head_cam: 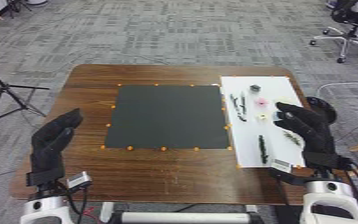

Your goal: Arrange flowers

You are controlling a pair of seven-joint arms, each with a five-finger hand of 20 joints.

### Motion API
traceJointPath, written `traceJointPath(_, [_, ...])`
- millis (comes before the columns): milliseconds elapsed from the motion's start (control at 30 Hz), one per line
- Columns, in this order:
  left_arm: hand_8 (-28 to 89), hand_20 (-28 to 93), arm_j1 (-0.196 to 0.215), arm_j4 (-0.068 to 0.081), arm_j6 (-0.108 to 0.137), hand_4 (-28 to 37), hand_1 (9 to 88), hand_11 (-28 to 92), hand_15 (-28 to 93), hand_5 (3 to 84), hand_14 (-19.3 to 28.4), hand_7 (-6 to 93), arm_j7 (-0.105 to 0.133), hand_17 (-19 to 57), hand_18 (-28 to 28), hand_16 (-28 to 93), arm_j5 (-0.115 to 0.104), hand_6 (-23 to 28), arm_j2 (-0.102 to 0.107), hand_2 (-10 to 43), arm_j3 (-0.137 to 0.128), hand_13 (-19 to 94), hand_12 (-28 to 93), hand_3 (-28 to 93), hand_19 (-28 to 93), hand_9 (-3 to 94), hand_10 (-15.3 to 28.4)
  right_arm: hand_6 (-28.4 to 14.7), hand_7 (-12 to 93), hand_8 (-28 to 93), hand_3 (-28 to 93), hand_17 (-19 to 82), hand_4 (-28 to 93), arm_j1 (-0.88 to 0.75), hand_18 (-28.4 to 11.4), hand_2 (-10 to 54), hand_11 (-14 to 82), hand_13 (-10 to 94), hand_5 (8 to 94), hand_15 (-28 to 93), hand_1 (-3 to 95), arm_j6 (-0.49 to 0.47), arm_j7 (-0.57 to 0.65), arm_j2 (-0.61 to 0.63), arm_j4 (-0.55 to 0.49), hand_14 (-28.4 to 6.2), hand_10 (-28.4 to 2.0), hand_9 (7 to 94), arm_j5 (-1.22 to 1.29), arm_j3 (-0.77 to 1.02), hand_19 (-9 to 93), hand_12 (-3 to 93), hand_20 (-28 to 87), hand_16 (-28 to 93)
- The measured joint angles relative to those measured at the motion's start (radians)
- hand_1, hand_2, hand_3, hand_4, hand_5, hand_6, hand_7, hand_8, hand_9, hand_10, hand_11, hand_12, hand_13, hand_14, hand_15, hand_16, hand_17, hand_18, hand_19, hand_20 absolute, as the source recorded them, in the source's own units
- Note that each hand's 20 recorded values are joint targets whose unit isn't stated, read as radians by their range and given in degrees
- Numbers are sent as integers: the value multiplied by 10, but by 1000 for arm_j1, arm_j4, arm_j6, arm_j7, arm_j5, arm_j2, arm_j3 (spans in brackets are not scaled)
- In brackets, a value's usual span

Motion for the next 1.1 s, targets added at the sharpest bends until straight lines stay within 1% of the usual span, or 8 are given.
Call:
traceJointPath(200, [-74,186,-5,1,16,-274,249,209,209,519,168,159,8,67,125,24,-4,26,0,-74,2,409,129,718,137,485,133,-27,144,-72,652,240,-140,0,-191,-86,83,519,551,156,163,-6,5,1,0,-169,-164,563,-3,0,289,185,360,283])
traceJointPath(333, [-76,186,-6,1,23,-275,250,213,213,521,168,161,12,67,125,22,-5,26,0,-74,3,410,129,719,139,487,134,-28,152,-71,656,238,-136,-1,-191,-94,96,547,558,201,198,-7,10,3,0,-159,-161,577,-15,0,385,187,404,281])
traceJointPath(400, [-77,186,-6,1,24,-275,250,214,213,521,168,161,13,67,125,21,-5,27,0,-74,3,410,128,718,140,487,134,-26,177,-70,654,243,-133,-2,-198,-95,148,590,578,310,241,-7,17,3,0,-147,-161,624,-23,1,495,199,453,286])
traceJointPath(500, [-76,186,-6,1,24,-275,250,215,215,521,169,161,12,66,125,21,-6,27,0,-74,3,410,128,718,140,488,134,-25,241,-64,640,265,-139,-3,-227,-95,273,654,622,539,302,-6,51,5,-2,-132,-154,692,-62,-1,658,255,540,316])
traceJointPath(567, [-76,185,-6,1,24,-275,250,214,217,521,170,162,11,67,125,21,-5,27,0,-74,3,410,127,718,140,488,134,-23,281,-56,639,290,-148,-2,-240,-95,378,680,653,649,322,1,115,8,-7,-126,-147,720,-134,-9,730,306,585,357])
traceJointPath(667, [-77,185,-6,0,23,-276,250,216,218,521,170,161,10,67,125,20,-1,27,0,-74,3,410,128,719,140,488,134,-13,340,-54,623,328,-152,0,-255,-95,464,712,699,739,340,6,260,14,-13,-118,-123,757,-314,-29,798,347,625,395])
traceJointPath(800, [-76,184,-5,0,23,-276,250,216,219,520,170,162,9,67,125,20,0,27,-1,-74,2,410,127,719,140,489,135,-4,367,-50,604,377,-150,-2,-260,-95,499,759,747,777,346,-10,387,21,-13,-104,-118,797,-535,-39,854,367,635,416])
traceJointPath(1100, [-76,185,-4,-1,23,-277,249,218,222,520,170,161,4,65,125,19,-1,28,-1,-76,2,410,127,721,141,488,135,3,390,-30,560,427,-139,15,-264,-95,523,804,775,792,343,-202,450,61,19,-87,-110,829,-811,-54,907,390,607,440])
